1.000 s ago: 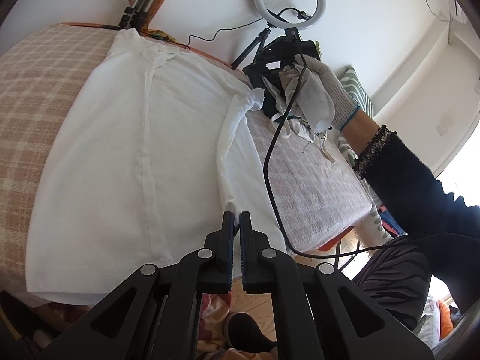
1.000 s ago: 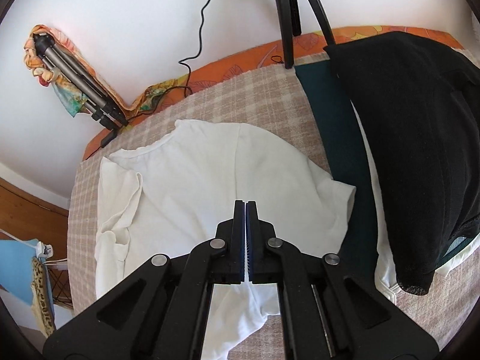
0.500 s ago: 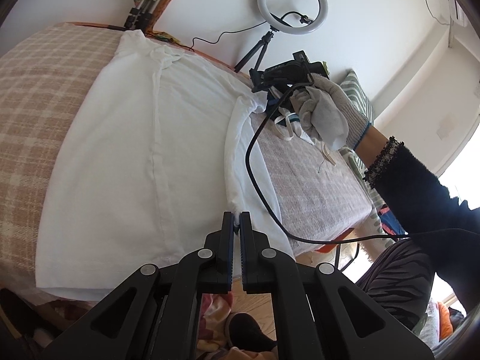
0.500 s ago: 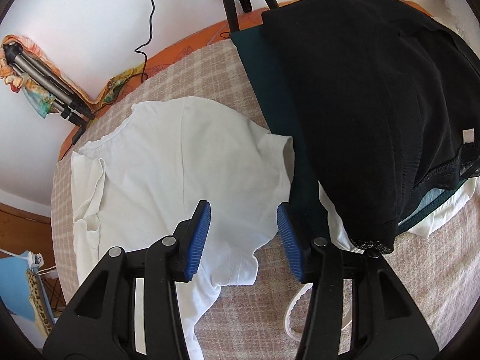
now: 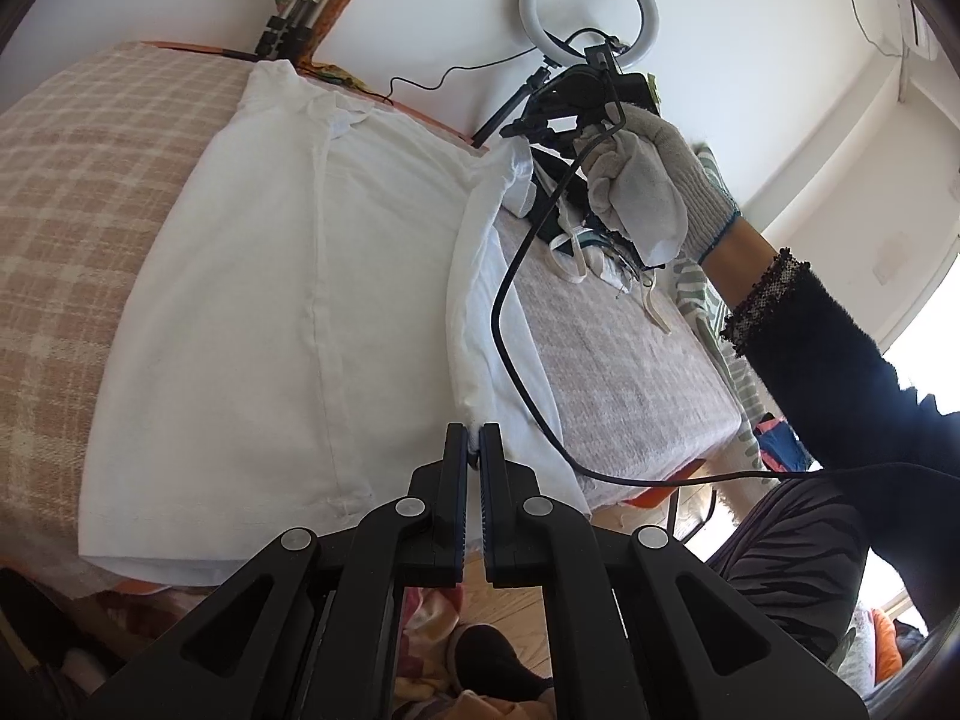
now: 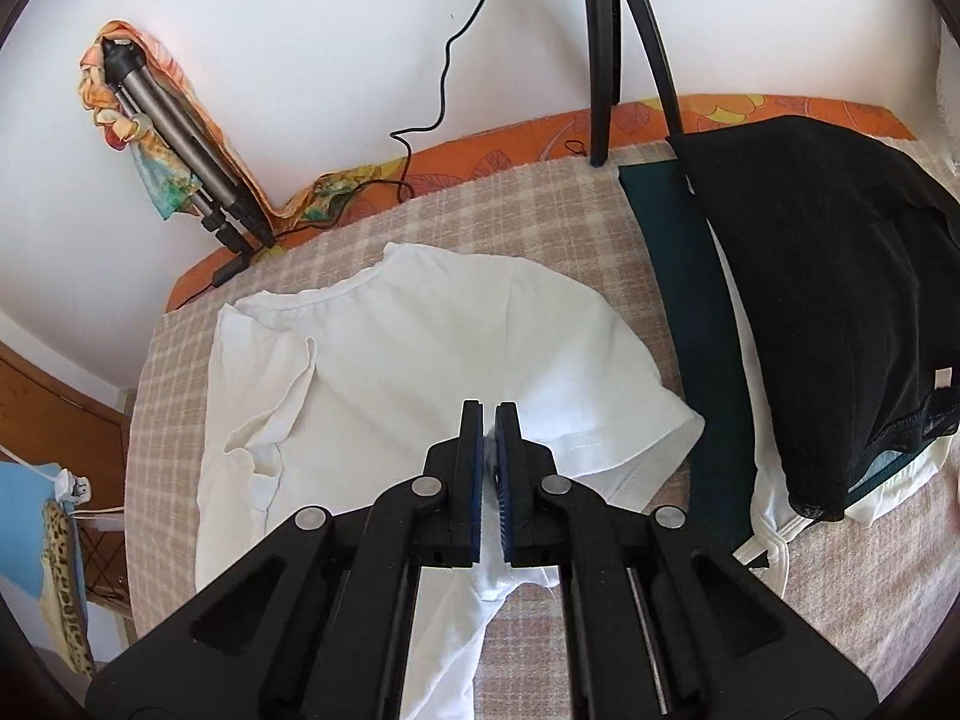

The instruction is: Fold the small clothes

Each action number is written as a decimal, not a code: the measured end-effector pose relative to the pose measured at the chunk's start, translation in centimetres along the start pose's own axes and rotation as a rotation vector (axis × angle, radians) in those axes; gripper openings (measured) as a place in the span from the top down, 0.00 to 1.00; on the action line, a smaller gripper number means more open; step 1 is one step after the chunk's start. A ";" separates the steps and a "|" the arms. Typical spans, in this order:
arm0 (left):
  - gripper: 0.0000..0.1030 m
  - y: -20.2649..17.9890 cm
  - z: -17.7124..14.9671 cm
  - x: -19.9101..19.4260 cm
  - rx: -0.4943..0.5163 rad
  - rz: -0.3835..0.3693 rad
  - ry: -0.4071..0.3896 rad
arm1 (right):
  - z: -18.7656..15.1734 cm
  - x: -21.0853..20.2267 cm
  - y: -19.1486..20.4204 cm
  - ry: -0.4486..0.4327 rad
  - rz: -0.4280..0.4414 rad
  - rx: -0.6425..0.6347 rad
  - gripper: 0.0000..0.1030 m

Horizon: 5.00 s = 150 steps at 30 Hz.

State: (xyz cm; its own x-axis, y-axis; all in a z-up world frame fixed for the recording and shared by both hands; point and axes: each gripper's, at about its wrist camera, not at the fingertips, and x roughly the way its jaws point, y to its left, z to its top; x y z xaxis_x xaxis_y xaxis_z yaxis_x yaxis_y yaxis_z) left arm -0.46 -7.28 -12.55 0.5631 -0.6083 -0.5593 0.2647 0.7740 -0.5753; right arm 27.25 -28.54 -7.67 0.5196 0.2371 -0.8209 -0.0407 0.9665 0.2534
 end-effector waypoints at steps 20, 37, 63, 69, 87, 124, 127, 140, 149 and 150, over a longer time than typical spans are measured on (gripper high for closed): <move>0.90 0.4 -0.1 -2.4 0.030 0.075 0.064 | -0.4 1.6 10.2 0.032 0.205 -0.231 0.59; 0.90 2.1 10.4 -5.8 0.178 0.253 -0.081 | -0.1 5.3 -1.8 0.124 0.088 -0.022 0.59; 0.90 2.9 10.1 -3.6 0.175 0.218 -0.023 | -2.9 6.1 2.4 0.149 0.085 -0.191 0.98; 0.90 3.3 10.1 -3.6 0.149 0.210 -0.019 | -0.9 3.3 2.9 0.068 0.149 -0.164 0.99; 0.90 3.5 9.9 -3.2 0.164 0.207 0.003 | -1.5 5.4 3.8 0.122 0.092 -0.195 0.96; 0.88 5.3 9.3 -2.9 0.131 0.286 0.033 | 4.1 2.5 7.8 -0.082 0.328 -0.018 0.54; 0.80 5.5 8.6 -3.3 0.145 0.306 0.036 | 2.6 -1.4 6.4 -0.098 0.307 -0.046 0.54; 0.71 6.7 4.5 -5.1 0.052 0.231 0.100 | -18.7 -8.8 -0.4 0.113 0.279 -0.142 0.54; 0.71 5.9 2.3 -5.1 0.050 0.223 0.148 | -30.2 -7.9 -1.3 0.235 0.332 -0.136 0.54; 0.71 6.1 2.2 -5.2 0.046 0.228 0.148 | -30.7 -7.9 -1.4 0.234 0.334 -0.134 0.54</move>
State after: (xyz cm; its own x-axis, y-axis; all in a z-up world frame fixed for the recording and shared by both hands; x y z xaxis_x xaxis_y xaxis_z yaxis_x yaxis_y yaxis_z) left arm -0.05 0.93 -11.85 0.4923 -0.4338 -0.7546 0.1811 0.8991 -0.3986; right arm -3.02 -28.75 -17.29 0.2521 0.5403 -0.8029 -0.2927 0.8334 0.4689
